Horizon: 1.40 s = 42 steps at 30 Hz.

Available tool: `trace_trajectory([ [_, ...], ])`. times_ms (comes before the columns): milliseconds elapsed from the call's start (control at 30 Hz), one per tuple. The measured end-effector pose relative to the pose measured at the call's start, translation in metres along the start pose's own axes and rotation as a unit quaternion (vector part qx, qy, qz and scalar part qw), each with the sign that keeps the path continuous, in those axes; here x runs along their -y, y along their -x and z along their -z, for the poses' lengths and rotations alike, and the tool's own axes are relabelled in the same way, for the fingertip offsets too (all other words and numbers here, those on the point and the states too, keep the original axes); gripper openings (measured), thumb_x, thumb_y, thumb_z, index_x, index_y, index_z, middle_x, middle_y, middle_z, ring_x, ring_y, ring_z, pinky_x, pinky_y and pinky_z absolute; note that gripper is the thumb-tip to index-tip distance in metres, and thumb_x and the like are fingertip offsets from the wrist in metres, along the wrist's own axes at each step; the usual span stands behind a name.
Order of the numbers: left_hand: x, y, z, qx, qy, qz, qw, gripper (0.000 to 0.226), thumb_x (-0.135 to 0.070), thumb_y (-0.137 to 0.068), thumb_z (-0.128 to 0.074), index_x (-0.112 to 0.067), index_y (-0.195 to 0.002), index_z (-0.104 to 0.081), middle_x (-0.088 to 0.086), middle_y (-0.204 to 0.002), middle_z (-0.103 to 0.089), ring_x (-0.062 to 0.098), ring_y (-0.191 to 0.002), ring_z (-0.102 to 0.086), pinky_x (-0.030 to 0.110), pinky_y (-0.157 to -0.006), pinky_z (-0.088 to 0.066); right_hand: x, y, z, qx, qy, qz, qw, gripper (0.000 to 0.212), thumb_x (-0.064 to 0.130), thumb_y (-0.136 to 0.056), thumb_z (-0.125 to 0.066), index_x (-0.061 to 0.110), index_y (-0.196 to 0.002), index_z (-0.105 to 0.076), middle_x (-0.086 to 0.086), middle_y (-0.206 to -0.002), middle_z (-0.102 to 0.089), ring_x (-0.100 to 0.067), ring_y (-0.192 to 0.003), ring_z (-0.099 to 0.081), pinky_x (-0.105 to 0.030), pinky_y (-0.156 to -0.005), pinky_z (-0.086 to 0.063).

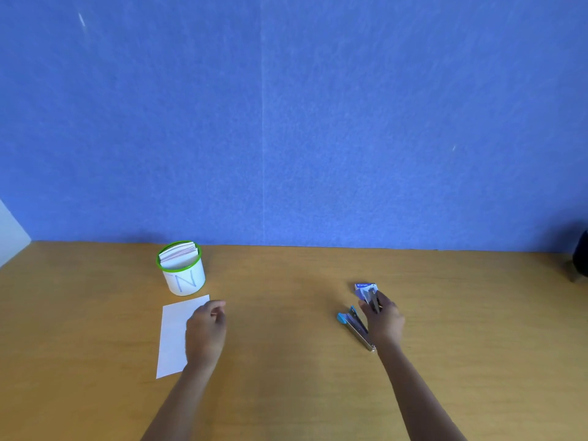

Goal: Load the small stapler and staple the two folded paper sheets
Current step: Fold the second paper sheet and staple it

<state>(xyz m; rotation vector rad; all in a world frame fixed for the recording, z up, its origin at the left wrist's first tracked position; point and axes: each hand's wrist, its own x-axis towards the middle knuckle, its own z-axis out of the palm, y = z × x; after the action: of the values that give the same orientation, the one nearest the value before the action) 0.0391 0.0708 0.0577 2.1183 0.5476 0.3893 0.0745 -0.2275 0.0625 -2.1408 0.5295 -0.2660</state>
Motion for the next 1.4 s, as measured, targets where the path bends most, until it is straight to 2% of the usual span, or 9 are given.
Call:
trace_trajectory([
  [100,0.015,-0.007,0.009,-0.033,-0.062,0.029,0.997,0.024,0.000,-0.087,-0.054,-0.005,-0.106,-0.067,0.017,-0.112,-0.066,0.037,-0.104,-0.059,0.043,-0.089,-0.044,-0.016,-0.003,0.007,-0.022,0.050,0.017,0.998,0.010,0.006,-0.085,-0.062,-0.003,-0.089,-0.060,-0.014,-0.076,-0.055,-0.028,-0.073,-0.043,-0.036,-0.064,-0.036],
  [233,0.029,-0.010,0.018,-0.069,-0.114,0.088,0.987,0.038,0.000,-0.083,-0.058,-0.003,-0.121,-0.059,0.021,-0.129,-0.054,0.042,-0.121,-0.044,0.048,-0.100,-0.033,-0.031,-0.006,0.009,-0.030,0.100,0.014,0.994,0.019,0.005,-0.086,-0.059,-0.007,-0.101,-0.060,-0.011,-0.076,-0.049,-0.026,-0.072,-0.035,-0.030,-0.062,-0.030],
  [333,0.037,-0.012,0.022,-0.065,-0.128,0.126,0.981,0.047,-0.004,-0.084,-0.060,-0.002,-0.130,-0.049,0.021,-0.139,-0.044,0.041,-0.130,-0.035,0.049,-0.105,-0.028,-0.038,-0.007,0.007,-0.022,0.122,0.013,0.992,0.021,0.009,-0.088,-0.058,-0.005,-0.103,-0.060,-0.020,-0.080,-0.060,-0.028,-0.073,-0.039,-0.031,-0.063,-0.033],
  [433,0.040,-0.012,0.023,-0.056,-0.128,0.151,0.979,0.057,-0.010,-0.084,-0.064,0.000,-0.135,-0.042,0.022,-0.143,-0.037,0.041,-0.133,-0.029,0.050,-0.108,-0.025,-0.040,-0.007,0.005,-0.015,0.156,0.029,0.987,0.021,0.010,-0.090,-0.058,-0.002,-0.107,-0.060,-0.021,-0.090,-0.066,-0.037,-0.086,-0.054,-0.034,-0.064,-0.037],
  [567,0.042,-0.013,0.021,-0.045,-0.133,0.154,0.978,0.064,-0.016,-0.082,-0.069,0.003,-0.136,-0.040,0.024,-0.143,-0.036,0.042,-0.134,-0.027,0.051,-0.109,-0.024,-0.043,-0.007,0.002,-0.011,0.177,0.029,0.984,0.027,0.006,-0.090,-0.055,0.003,-0.117,-0.057,-0.017,-0.098,-0.066,-0.036,-0.101,-0.052,-0.031,-0.063,-0.036],
  [933,0.037,-0.025,0.025,-0.022,-0.197,0.140,0.970,0.059,-0.015,-0.075,-0.078,0.012,-0.122,-0.052,0.032,-0.124,-0.051,0.046,-0.117,-0.044,0.050,-0.095,-0.039,-0.042,-0.005,0.002,-0.002,0.175,0.034,0.984,0.043,0.016,-0.093,-0.057,0.004,-0.133,-0.047,-0.015,-0.125,-0.058,-0.035,-0.116,-0.044,-0.038,-0.084,-0.041],
  [1100,0.035,-0.034,0.027,0.004,-0.225,0.160,0.961,0.054,-0.021,-0.076,-0.077,0.004,-0.119,-0.055,0.026,-0.119,-0.057,0.042,-0.115,-0.048,0.044,-0.093,-0.040,-0.040,-0.002,0.002,-0.022,0.151,0.034,0.988,0.046,0.023,-0.090,-0.062,0.006,-0.131,-0.049,-0.016,-0.126,-0.057,-0.035,-0.116,-0.044,-0.040,-0.088,-0.039],
  [1267,0.033,-0.042,0.026,0.038,-0.144,0.207,0.967,0.050,-0.013,-0.077,-0.075,0.006,-0.116,-0.052,0.026,-0.114,-0.062,0.042,-0.106,-0.057,0.040,-0.076,-0.043,-0.036,0.003,0.001,-0.052,0.141,0.052,0.987,0.046,0.017,-0.087,-0.064,0.006,-0.130,-0.052,-0.015,-0.126,-0.057,-0.035,-0.113,-0.047,-0.040,-0.086,-0.041],
  [1400,0.032,-0.037,0.023,0.001,-0.037,0.197,0.980,0.038,-0.008,-0.075,-0.075,0.007,-0.106,-0.057,0.023,-0.099,-0.063,0.040,-0.096,-0.059,0.034,-0.066,-0.038,-0.022,0.007,-0.002,-0.079,0.086,0.073,0.990,0.049,0.008,-0.082,-0.066,0.005,-0.129,-0.053,-0.017,-0.124,-0.056,-0.036,-0.111,-0.048,-0.041,-0.087,-0.042],
])
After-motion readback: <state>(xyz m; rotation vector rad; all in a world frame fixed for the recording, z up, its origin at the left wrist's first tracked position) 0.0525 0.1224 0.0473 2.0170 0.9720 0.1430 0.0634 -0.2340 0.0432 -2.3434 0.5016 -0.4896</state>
